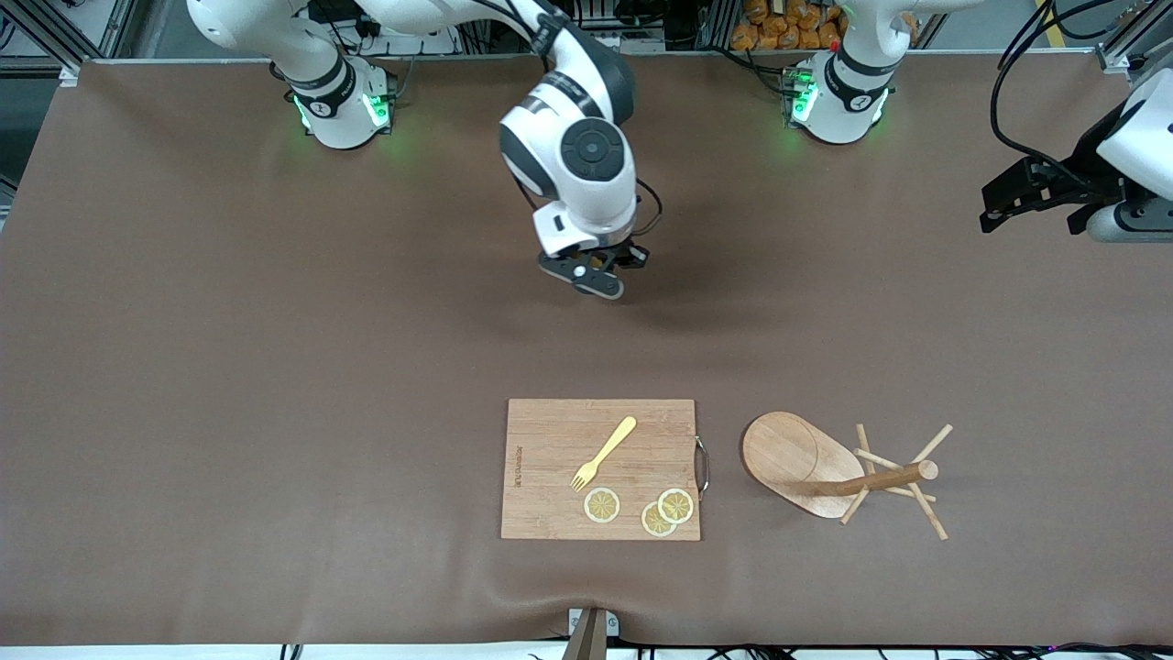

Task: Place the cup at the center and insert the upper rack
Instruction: 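Carry the teal mug with the right gripper toward the table center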

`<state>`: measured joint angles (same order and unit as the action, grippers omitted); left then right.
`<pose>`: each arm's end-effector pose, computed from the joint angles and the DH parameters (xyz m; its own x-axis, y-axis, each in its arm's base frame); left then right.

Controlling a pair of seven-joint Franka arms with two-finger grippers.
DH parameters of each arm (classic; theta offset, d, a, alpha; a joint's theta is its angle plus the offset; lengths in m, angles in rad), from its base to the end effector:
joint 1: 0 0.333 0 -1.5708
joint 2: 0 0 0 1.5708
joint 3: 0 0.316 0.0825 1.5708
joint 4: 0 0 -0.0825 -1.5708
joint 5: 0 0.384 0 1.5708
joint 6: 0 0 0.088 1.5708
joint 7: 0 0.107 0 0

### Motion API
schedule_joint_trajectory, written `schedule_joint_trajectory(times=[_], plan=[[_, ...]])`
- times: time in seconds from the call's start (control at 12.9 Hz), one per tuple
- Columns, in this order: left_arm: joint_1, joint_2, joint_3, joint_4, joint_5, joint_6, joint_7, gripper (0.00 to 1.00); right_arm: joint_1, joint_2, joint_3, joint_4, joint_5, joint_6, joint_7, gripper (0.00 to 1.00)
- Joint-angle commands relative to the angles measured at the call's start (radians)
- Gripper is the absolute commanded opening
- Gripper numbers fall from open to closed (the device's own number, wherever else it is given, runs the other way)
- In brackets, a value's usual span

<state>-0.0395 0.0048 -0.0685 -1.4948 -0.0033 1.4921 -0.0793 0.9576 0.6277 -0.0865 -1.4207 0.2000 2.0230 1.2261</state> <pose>0.5451 -0.0594 0.6506 0.9996 -0.0290 -0.0078 -0.0289 -0.9996 0.0030 0.4439 0.5633 0.3296 0.9024 -0.4113 -0.1283 -0.4167 -0.9089 -0.0175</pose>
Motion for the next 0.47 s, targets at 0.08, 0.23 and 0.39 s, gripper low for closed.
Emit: schedule_joint_trajectory(times=[0.08,0.23,0.39], plan=[[-0.010,0.018,-0.001,0.011,0.000,0.011,0.007,1.00,0.030,0.061,-0.015,0.043,0.018,0.017,0.010,0.00],[-0.010,0.024,-0.001,0.010,0.000,0.013,0.007,1.00,0.041,0.084,-0.015,0.043,0.018,0.029,0.012,0.00],[-0.017,0.029,-0.002,0.010,-0.001,0.014,0.007,1.00,0.047,0.093,-0.012,0.042,0.021,0.046,0.013,0.00]])
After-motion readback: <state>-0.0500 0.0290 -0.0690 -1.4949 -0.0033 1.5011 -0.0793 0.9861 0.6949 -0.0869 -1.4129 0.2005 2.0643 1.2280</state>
